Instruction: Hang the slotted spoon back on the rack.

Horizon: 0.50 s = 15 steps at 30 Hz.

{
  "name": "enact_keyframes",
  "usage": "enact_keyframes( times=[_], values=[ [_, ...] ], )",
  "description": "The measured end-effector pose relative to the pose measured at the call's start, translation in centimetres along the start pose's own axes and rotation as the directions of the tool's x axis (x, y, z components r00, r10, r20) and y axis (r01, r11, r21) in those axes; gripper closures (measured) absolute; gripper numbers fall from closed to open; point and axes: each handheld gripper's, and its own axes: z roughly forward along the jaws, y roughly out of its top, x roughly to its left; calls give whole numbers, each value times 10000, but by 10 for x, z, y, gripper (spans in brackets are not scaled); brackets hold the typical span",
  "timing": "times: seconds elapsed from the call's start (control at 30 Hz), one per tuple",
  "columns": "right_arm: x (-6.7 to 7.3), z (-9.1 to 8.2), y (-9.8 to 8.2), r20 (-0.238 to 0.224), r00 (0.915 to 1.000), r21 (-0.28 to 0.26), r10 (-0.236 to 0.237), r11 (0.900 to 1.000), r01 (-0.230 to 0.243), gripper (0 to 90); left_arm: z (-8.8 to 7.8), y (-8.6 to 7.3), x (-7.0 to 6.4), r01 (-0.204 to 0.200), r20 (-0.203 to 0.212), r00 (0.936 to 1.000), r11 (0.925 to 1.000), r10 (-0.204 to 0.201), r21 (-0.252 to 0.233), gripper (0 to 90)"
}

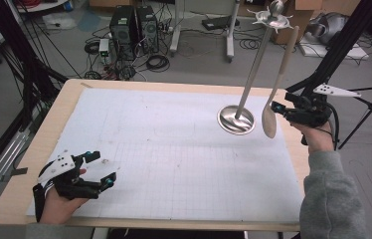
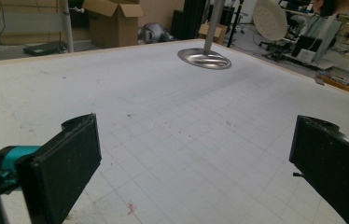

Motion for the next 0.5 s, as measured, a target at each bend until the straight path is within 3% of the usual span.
enact_keyframes(
  times=[0.2, 0.5],
  values=[
    [5, -6, -7, 87, 9999, -167, -65, 9998, 66, 153, -4, 1, 1, -65, -135, 9999, 9998, 62, -191, 24],
    [20, -14, -20, 43, 9985, -265, -542, 9982, 543, 152, -4, 2, 0, -150, -266, 9995, 9990, 139, -419, 24]
  ],
)
